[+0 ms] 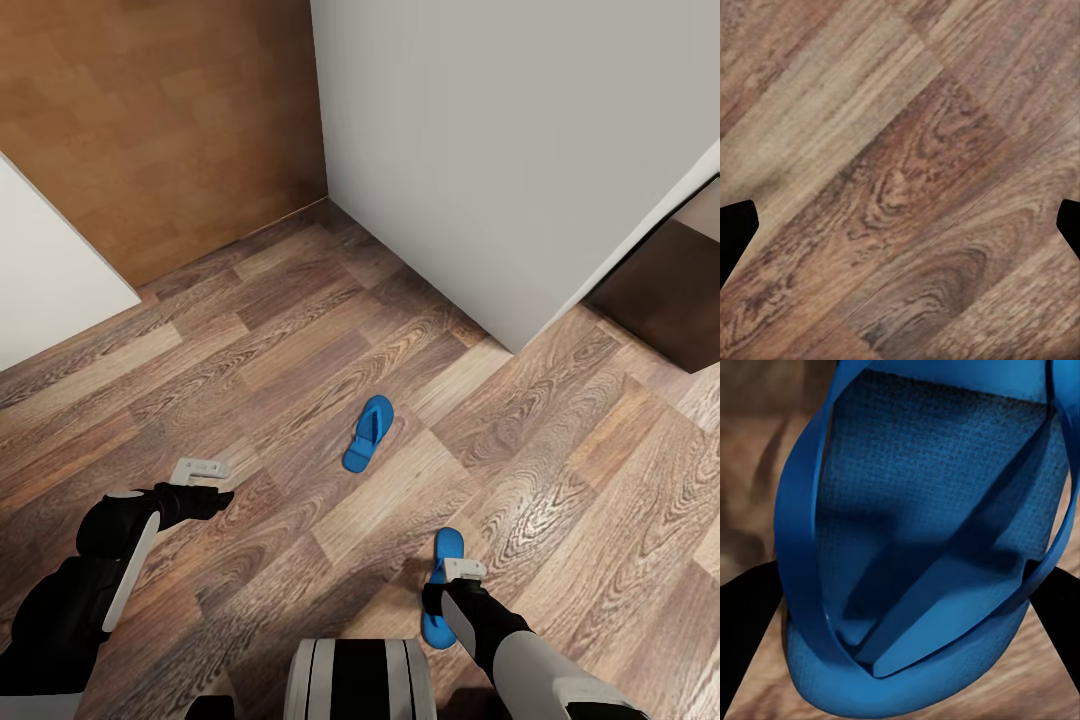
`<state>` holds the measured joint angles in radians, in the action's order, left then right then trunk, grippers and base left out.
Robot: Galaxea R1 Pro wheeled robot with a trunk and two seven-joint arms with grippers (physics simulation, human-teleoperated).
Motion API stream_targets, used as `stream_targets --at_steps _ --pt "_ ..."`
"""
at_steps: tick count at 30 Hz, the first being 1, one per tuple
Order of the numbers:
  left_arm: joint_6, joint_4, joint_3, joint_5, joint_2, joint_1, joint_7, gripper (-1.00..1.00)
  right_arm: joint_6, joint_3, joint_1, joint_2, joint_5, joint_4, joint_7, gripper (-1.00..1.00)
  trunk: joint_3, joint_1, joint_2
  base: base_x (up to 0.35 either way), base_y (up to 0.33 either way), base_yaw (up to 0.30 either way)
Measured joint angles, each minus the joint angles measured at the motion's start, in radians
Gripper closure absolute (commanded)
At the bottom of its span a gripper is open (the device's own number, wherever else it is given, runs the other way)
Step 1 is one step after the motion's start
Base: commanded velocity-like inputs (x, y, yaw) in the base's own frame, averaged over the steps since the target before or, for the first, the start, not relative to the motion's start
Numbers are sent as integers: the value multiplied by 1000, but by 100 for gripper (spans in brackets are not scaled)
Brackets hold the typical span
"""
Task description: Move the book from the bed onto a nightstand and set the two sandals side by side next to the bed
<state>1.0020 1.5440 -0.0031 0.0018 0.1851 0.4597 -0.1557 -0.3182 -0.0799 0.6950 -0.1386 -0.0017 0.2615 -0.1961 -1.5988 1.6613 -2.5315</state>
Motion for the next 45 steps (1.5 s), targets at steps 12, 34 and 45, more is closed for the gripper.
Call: stream_targets --at_steps 12,34,45 --pt "0 -1 -5 0 0 0 -1 -100 2 2 -1 0 2 0 2 100 39 -4 2 0 0 0" --pt "-1 -3 -8 -6 -2 0 4 -100 21 -2 -3 2 1 0 18 100 124 -14 7 0 0 0" --pt "-9 -3 -8 -6 -2 0 4 -100 21 -2 -4 2 1 0 18 100 166 -19 10 0 0 0"
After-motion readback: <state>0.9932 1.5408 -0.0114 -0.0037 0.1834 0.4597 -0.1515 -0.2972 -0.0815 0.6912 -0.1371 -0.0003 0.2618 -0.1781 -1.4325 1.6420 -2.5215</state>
